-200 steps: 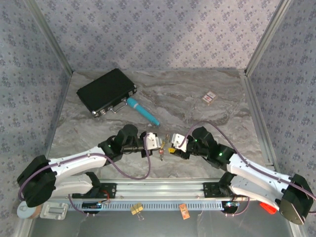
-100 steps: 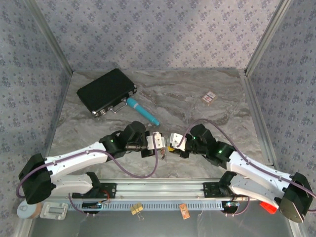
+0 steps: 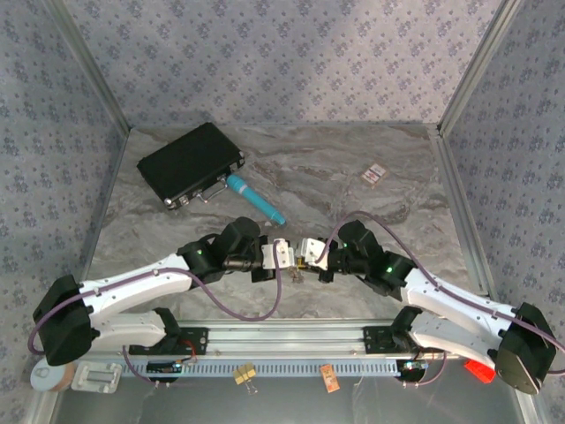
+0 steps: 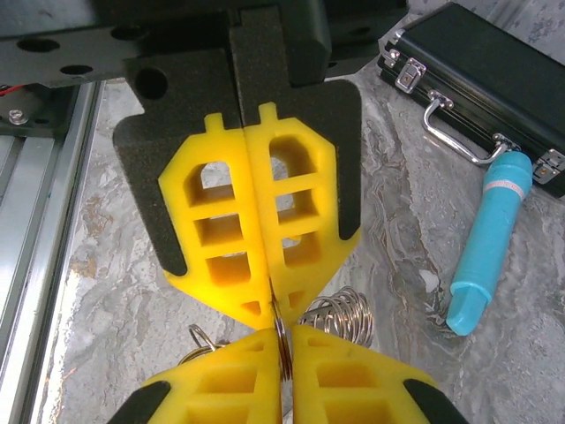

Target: Put the keys on the keyring

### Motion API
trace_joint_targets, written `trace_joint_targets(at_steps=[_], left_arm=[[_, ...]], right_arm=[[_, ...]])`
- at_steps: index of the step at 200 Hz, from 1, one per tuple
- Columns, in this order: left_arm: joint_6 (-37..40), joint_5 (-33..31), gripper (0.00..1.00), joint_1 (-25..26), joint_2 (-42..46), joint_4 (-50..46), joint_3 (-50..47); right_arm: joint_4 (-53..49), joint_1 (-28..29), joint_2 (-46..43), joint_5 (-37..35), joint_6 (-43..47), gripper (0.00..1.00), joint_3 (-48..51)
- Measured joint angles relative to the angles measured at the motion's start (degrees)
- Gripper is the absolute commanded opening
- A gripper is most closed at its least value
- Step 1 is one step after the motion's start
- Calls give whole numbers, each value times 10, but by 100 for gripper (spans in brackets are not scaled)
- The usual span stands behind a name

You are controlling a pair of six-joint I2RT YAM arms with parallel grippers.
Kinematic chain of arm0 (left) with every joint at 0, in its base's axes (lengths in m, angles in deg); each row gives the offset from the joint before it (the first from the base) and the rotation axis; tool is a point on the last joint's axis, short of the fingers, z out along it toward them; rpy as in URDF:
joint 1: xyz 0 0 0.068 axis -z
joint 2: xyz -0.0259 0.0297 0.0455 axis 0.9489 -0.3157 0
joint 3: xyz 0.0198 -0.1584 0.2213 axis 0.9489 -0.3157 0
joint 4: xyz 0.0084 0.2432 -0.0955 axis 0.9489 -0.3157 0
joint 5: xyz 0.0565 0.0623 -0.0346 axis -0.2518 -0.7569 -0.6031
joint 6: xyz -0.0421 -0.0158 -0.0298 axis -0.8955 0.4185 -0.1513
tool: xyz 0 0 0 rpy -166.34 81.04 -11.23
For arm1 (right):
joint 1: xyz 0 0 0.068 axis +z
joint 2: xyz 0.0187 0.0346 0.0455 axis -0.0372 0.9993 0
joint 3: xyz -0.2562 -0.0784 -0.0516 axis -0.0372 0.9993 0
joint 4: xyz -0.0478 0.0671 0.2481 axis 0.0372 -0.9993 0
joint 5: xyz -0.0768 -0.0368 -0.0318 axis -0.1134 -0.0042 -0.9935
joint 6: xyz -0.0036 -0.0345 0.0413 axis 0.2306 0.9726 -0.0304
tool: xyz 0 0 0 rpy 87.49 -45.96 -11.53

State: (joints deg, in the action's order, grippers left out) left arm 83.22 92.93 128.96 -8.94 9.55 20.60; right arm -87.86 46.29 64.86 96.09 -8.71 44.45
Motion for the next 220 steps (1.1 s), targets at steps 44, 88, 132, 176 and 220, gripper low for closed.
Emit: trace_joint_targets(at_steps=[44, 88, 132, 176, 220], left_arm=[[0, 2, 0, 0, 8, 3, -8], [-2, 2, 0, 0, 19, 15, -23], [-9, 2, 22, 0, 43, 42, -53], [-37, -3, 26, -12, 99, 144, -163], [-63, -6, 24, -19, 103, 242, -222]], right_arm=[[-2, 0, 0, 1, 10, 13, 1], [-1, 0, 10, 7, 22, 4, 1], [3, 0, 15, 21, 25, 0, 1], [34, -20, 9, 44, 14, 0, 21], [47, -34, 9, 74, 2, 0, 26]])
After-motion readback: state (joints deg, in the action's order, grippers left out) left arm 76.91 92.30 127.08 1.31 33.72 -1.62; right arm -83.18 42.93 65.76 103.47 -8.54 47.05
